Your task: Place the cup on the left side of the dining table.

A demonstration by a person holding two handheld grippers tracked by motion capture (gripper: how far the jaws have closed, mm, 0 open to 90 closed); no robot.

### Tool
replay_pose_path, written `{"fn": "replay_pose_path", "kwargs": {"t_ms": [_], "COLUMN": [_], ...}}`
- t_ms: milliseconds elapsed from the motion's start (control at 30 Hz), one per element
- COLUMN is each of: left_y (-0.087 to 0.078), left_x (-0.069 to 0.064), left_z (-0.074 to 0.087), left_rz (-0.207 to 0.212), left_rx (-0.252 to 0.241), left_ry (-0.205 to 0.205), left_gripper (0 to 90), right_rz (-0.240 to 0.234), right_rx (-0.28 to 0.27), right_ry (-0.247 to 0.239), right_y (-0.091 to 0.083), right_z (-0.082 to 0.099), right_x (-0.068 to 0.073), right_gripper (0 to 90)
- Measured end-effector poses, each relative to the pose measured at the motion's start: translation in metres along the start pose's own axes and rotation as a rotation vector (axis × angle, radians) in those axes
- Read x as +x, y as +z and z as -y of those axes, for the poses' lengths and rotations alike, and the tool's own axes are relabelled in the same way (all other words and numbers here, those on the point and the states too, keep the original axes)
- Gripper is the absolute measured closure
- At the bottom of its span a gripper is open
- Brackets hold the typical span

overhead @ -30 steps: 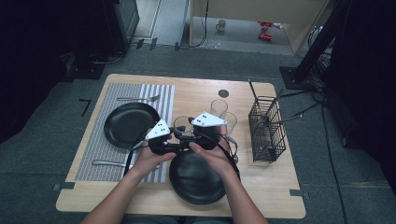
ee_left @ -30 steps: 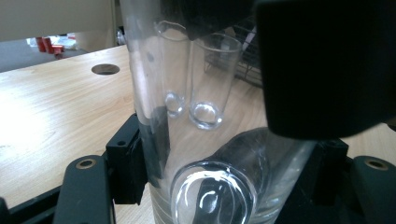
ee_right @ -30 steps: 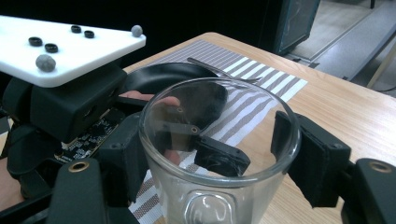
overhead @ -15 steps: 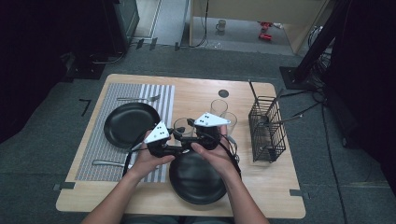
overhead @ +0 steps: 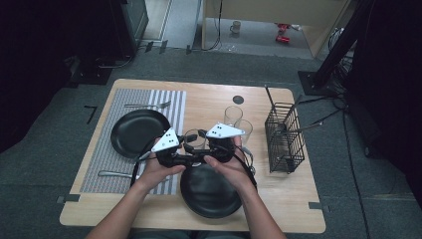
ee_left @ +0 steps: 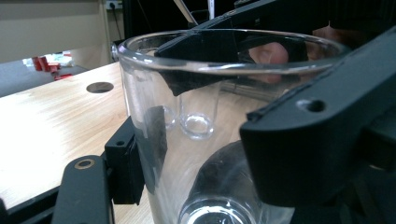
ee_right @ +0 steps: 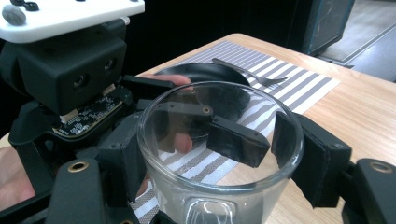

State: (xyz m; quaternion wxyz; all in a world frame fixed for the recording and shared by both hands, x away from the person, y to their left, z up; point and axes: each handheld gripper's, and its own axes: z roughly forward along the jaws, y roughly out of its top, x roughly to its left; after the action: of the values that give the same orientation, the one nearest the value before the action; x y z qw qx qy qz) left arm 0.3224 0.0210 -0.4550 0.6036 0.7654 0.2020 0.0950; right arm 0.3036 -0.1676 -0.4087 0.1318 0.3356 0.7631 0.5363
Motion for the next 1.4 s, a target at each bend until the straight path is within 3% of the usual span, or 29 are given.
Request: {"fn": "replay_pose_path", "kwargs": {"t_ms": [100,200,233,467,633,967,1033,1400], "left_y": [-0.002,-0.006,-0.006,-0.021,-0.034,-0.059,-0.062,-0.063], "left_x": [-0.003,-0.003,-0.003,0.006,0.012,0.021,0.022,0.025], "left_z": [-0.002,0.000,0.000,0.004,0.008,0.019,0.022,0.033], "left_rz": [-0.021,-0.049,-0.049,-0.122,-0.175,-0.274,-0.279,-0.317], "left_rx": [0.028,0.052,0.052,0.055,0.060,0.110,0.114,0.164], "left_ry": [0.002,0.006,0.006,-0.020,-0.037,-0.057,-0.064,-0.062], "left_gripper": [31.0,31.0,31.0,31.0,31.0,30.9,30.9,30.6], "right_rz": [-0.008,-0.020,-0.020,0.044,0.083,0.154,0.188,0.252], "right_rx": [-0.013,-0.048,-0.048,-0.091,-0.087,-0.060,-0.052,-0.020], "right_ry": [0.010,0.028,0.028,0.040,0.040,0.049,0.046,0.096], "right_y": [-0.002,-0.012,-0.012,-0.038,-0.049,-0.077,-0.088,-0.114], "right_z": [0.000,-0.002,-0.002,-0.003,0.004,0.033,0.042,0.079], "right_x": [0.000,0.000,0.000,-0.001,-0.002,0.000,0.001,-0.006], "right_gripper": [27.8,14.3,14.3,10.9,10.8,10.8,10.8,11.0]}}
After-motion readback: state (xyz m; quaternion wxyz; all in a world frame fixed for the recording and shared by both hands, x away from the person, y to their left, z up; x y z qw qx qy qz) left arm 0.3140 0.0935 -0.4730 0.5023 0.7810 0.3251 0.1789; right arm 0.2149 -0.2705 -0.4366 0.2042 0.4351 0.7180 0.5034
